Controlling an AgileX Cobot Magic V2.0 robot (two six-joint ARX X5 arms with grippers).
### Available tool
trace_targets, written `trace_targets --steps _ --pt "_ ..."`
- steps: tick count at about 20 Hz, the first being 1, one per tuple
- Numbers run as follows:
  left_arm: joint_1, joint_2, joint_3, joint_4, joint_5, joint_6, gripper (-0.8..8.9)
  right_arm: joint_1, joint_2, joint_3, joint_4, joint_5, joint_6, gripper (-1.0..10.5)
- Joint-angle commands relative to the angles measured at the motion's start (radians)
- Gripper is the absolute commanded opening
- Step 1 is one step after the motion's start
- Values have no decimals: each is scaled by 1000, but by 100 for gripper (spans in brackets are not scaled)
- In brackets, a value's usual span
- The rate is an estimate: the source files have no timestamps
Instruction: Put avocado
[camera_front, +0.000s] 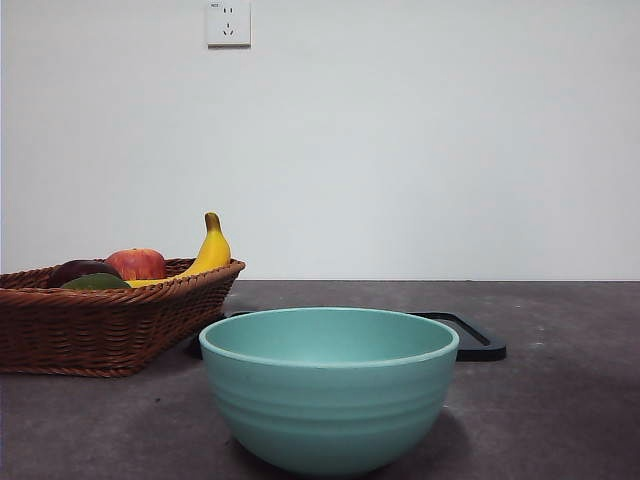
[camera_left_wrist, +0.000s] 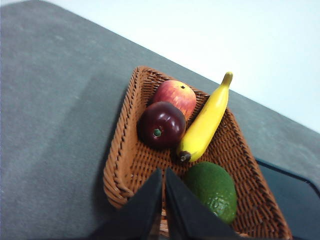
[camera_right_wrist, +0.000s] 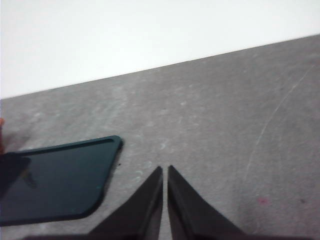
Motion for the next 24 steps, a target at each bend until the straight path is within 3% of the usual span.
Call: trace_targets --steps 1,10,16,24 --pt "2 0 29 -24 14 -48 9 0 -3 42 1 -6 70 7" --pt "2 65 207 -126 31 -68 10 0 69 260 -127 -33 68 7" --pt "2 200 389 -247 142 35 10 0 229 459 -310 -134 -25 7" --pt "0 433 639 -509 329 236 10 52 456 709 -564 -288 -174 7"
